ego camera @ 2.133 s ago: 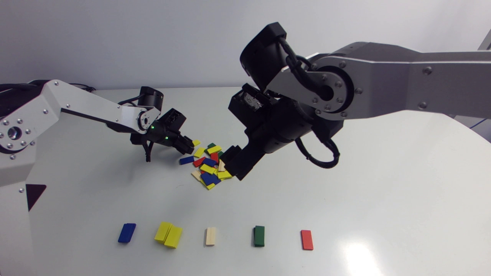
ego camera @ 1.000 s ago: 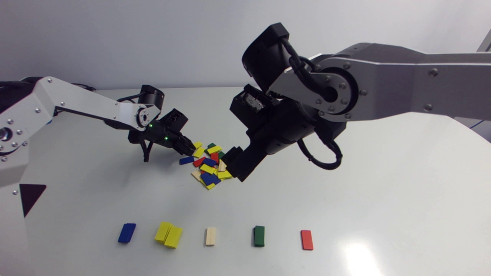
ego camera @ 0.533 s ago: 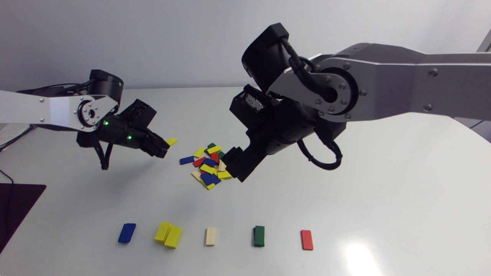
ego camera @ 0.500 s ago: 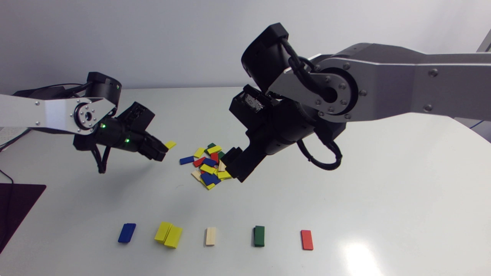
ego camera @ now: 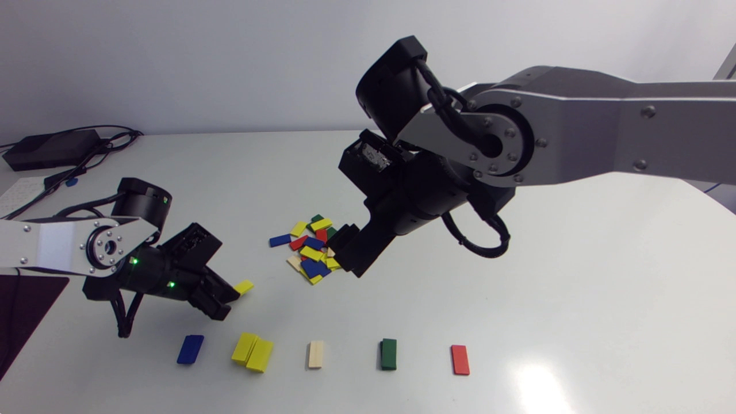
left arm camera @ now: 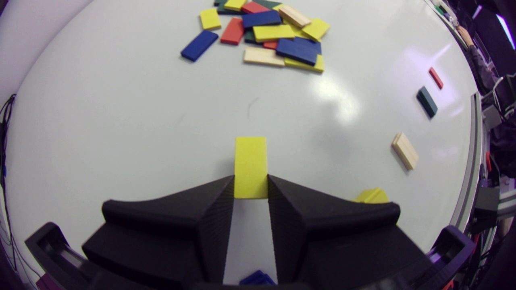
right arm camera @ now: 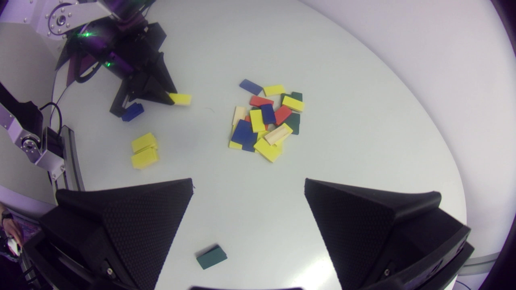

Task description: Take domino bricks one by one from the mixed stack on the table and place each onto the existing stack of the same color.

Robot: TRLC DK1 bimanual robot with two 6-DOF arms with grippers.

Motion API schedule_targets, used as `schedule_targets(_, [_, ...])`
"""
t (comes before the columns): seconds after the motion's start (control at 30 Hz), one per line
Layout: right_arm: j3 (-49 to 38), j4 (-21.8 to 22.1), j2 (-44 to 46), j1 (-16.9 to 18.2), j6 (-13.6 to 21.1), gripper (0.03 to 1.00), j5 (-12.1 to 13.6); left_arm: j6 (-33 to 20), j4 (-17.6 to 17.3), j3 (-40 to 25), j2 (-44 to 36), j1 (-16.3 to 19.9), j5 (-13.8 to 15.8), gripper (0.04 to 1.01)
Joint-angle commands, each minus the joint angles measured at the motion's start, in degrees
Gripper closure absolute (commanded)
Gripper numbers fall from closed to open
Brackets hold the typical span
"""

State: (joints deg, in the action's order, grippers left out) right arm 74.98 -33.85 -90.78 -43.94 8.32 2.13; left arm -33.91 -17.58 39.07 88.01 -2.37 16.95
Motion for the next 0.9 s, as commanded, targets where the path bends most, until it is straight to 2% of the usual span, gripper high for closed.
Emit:
schedule_targets(0.0, [-1.8,0.8,1.6,-0.4,-0.6,0.066,0.2,-3.8,0.6,-2.1,-0.8,-0.6,1.6,0.990])
schedule_targets(0.3, [-2.2,0.8,2.3,-0.4,-0.6,0.066,0.2,-13.5,2.5,0.0,3.4,-1.1,3.1,0.990])
schedule_targets(0.43, [-2.5,0.8,2.6,-0.4,-0.5,0.066,0.2,-17.0,2.1,0.8,4.5,-1.8,5.5,0.992])
schedule_targets(0.6, [-2.6,0.8,2.6,-0.4,-0.3,0.066,0.2,-18.7,-1.3,3.6,5.9,-3.0,6.8,0.992])
schedule_targets(0.7, [-2.6,0.8,2.6,-0.3,-0.2,0.066,0.2,-18.4,-1.8,5.1,6.7,-3.2,7.0,1.000])
schedule_targets(0.87, [-2.8,0.9,2.8,0.1,-0.1,0.066,0.2,-18.6,-7.6,5.0,2.9,-2.0,7.0,1.002])
